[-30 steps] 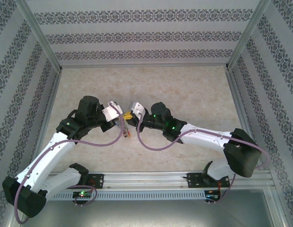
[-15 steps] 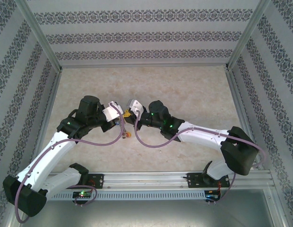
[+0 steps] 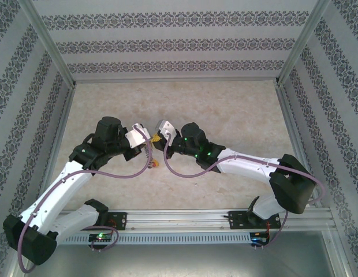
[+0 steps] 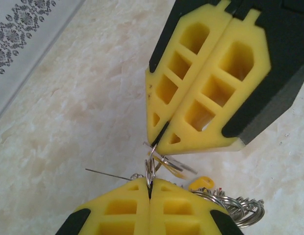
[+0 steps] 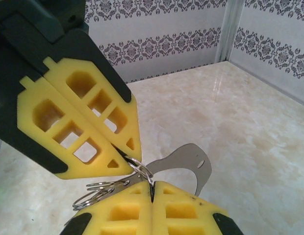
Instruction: Put the keys on the keyring
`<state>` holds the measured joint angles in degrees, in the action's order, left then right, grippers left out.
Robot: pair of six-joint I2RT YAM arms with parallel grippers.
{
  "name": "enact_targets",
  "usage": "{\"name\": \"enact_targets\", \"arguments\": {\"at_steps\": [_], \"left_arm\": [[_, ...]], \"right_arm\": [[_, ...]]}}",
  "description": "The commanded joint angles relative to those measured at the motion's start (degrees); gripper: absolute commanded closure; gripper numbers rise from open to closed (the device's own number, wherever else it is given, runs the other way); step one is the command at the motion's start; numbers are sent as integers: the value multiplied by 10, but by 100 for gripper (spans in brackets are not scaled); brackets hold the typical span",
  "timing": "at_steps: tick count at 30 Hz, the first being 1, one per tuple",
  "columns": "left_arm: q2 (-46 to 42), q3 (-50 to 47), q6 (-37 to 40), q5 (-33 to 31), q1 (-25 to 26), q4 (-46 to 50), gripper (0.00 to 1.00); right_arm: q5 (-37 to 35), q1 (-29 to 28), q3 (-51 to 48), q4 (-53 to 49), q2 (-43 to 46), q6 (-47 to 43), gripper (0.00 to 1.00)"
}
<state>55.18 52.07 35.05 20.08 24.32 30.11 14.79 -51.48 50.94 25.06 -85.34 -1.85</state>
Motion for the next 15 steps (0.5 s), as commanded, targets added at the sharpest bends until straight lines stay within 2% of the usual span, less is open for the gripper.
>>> {"name": "enact_targets", "arguments": {"at_steps": [1,15], "left_arm": [[-21,-10,1,34,5,-37,100],[-40,-30,10,49,5,-65,100]], "right_arm": [[-11,8,2,14,-5,20,100],[66,36,-11,29,4,45,100]]}}
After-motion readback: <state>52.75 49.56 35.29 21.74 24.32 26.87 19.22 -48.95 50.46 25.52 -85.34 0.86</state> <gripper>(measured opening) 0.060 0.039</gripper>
